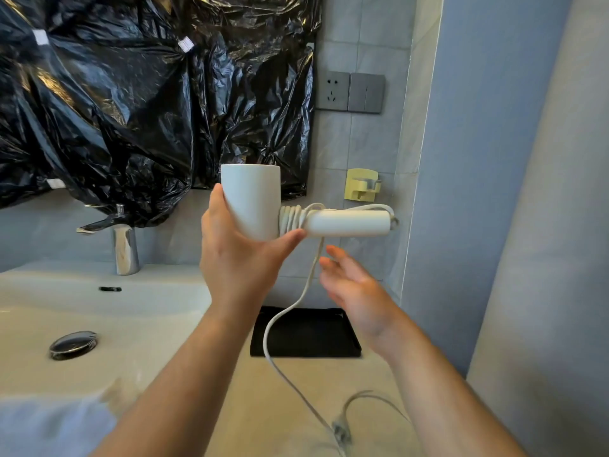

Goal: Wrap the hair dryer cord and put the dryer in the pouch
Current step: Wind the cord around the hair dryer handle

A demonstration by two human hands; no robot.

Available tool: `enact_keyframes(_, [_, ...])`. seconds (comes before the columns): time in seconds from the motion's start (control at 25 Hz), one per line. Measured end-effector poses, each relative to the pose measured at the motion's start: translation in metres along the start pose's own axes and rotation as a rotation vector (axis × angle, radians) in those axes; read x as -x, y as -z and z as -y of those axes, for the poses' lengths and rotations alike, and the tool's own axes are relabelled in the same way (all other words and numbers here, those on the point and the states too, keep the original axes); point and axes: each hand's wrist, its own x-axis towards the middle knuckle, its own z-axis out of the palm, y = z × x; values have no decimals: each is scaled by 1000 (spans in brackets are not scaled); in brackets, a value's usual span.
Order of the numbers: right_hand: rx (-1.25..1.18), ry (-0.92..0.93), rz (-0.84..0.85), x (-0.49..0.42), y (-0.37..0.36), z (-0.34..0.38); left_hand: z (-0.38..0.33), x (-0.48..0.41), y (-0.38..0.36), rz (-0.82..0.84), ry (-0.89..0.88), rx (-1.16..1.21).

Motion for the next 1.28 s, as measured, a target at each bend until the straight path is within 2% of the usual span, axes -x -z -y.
enact_keyframes(0.2, [44,104,-221,-20,-24,-19,6,12,-10,-15,-13,78])
enact_keyframes(0.36, [423,116,-152,-15,-28,-25,19,26,-17,-43,0,125])
enact_keyframes(0.52, [791,179,-85,-2,-22,-24,41,24,-20,-24,6,30])
enact_keyframes(0.64, [1115,350,-199,-1,-9,-26,55,17,-22,74,-32,-62])
enact_keyframes(0.72, [1218,547,-310,-6,-2,-24,60,13,-22,144,-77,-104])
enact_keyframes(0.84, [1215,756,-421,-13,9,-21,63,4,-18,213,-137,-133])
enact_keyframes(0.92, [1117,648,-360,-12,17,-14,61,2,-14,274,-168,-130])
enact_keyframes(1.04, [864,302,-141,-7,24,-11,55,6,-13,374,-244,-134])
enact_keyframes(1.16, [814,316,-182,-6,29,-12,47,11,-18,453,-340,-268])
enact_keyframes(1.28, [784,312,-186,-5,30,-6,35,16,-21,421,-367,-383])
